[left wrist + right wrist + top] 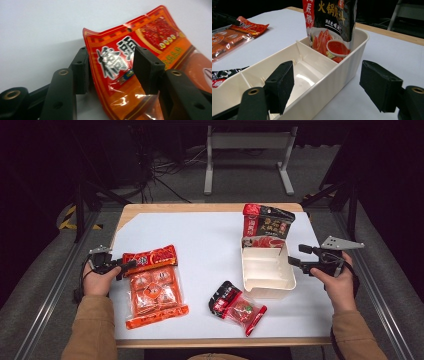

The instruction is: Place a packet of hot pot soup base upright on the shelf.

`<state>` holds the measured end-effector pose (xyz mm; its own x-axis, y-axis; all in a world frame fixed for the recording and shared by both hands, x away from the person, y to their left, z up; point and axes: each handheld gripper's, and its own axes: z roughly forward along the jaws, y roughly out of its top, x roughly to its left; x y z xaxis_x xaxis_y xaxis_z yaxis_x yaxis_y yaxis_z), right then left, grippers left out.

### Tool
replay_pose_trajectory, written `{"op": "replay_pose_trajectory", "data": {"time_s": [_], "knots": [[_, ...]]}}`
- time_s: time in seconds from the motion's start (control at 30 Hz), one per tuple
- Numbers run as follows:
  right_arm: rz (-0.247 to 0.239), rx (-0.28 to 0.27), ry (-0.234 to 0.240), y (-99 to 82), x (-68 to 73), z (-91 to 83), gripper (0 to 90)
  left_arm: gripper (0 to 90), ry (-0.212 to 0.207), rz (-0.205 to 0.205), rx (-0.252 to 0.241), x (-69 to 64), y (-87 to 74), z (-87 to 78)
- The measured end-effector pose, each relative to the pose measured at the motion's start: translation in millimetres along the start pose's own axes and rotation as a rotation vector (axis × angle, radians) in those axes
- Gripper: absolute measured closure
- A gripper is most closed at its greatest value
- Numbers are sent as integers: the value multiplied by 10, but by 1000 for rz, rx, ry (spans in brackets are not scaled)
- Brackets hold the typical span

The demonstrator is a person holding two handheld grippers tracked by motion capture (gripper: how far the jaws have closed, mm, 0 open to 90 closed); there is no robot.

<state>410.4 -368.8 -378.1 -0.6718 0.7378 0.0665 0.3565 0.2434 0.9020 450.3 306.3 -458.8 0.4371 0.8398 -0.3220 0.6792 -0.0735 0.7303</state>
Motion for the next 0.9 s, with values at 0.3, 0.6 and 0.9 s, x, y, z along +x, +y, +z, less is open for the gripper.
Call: {"op": "replay_pose_trajectory", "data": {"time_s": [0.3,0.6,0.9], "knots": [[-3,1,4,5,12,10,281,717,23,-12,17,-12,-2,26],[-3,1,7,6,10,7,285,871,32,-6,12,-28,-5,13],[-1,-5,23,48,42,-32,370,900,22,-20,-28,-76,24,-75]]}}
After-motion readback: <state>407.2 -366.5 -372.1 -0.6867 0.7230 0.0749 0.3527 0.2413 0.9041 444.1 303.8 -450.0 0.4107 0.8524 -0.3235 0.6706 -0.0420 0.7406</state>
